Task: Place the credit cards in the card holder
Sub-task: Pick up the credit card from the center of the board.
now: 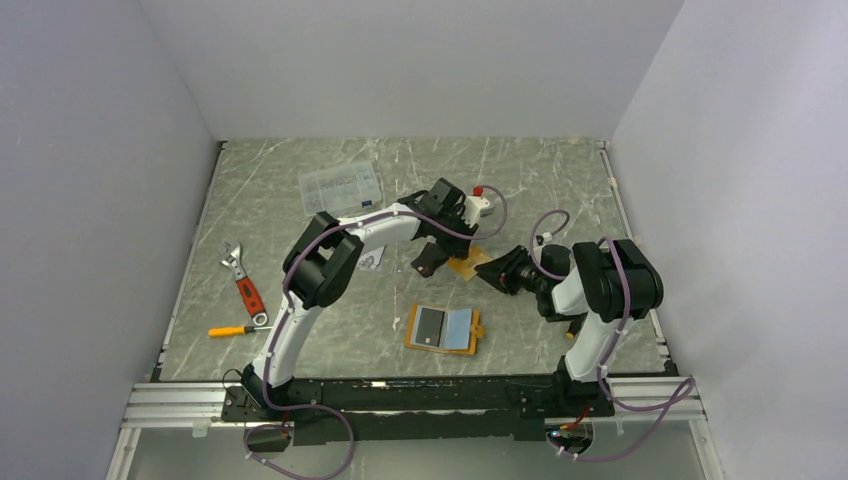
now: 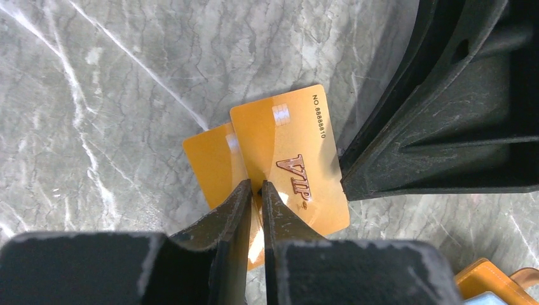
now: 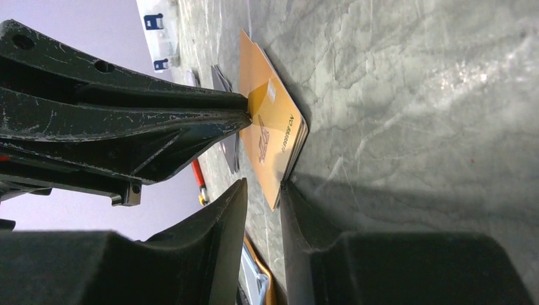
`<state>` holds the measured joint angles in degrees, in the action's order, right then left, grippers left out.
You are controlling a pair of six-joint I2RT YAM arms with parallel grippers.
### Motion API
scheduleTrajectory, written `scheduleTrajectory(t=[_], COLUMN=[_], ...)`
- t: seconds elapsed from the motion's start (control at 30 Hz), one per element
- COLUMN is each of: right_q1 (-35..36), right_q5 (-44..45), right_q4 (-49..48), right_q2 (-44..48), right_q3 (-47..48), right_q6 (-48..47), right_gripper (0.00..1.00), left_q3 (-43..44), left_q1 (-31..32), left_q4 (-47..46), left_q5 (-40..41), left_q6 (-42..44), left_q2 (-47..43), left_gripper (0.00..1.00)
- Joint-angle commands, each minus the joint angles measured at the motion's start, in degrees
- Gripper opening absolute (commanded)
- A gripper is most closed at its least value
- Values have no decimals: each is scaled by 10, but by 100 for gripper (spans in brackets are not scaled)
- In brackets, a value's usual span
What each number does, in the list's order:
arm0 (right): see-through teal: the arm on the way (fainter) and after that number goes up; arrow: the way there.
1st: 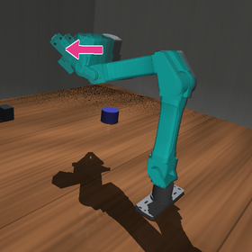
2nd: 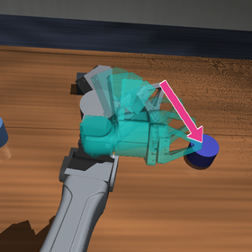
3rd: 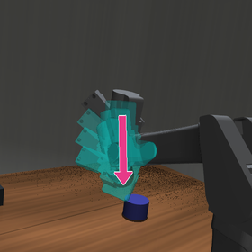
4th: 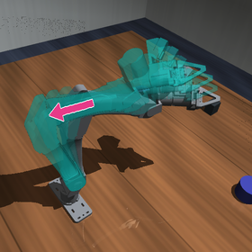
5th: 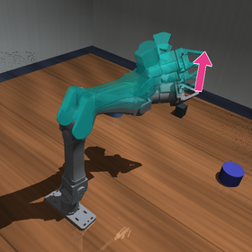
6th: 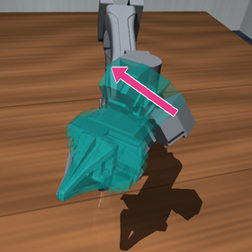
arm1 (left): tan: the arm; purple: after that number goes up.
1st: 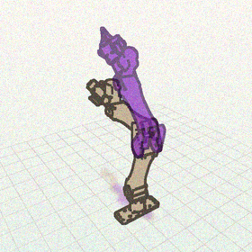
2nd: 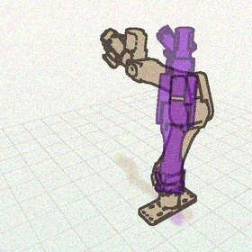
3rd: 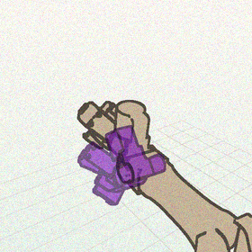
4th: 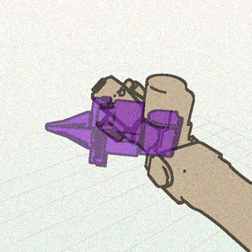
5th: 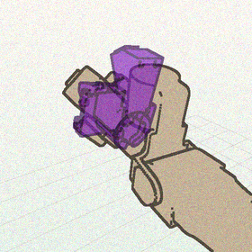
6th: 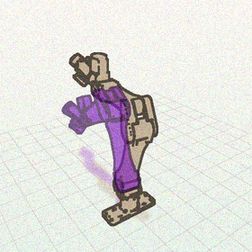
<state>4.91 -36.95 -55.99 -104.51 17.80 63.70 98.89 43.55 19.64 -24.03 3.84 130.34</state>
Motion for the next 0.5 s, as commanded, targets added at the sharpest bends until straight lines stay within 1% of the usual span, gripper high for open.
scheduleTrajectory(t=[0.0, 0.13, 0.23, 0.47], right_q1=[1, -1, -1, -1], right_q5=[65, 70, 67, 52], right_q4=[111, 102, 76, -65], right_q2=[-7, 11, 21, -5], right_q3=[-27, -35, -43, -62], right_q6=[-40, -35, -27, 17], right_gripper=[30, 30, 29, 30], left_q3=[-24, -39, -44, -48], left_q1=[34, 39, 39, 37], left_q4=[30, 25, 23, 24], left_q5=[-83, -101, -109, -124], left_q6=[-21, -31, -34, -34], left_q2=[12, 0, -2, -4], left_gripper=[16, 16, 16, 16])
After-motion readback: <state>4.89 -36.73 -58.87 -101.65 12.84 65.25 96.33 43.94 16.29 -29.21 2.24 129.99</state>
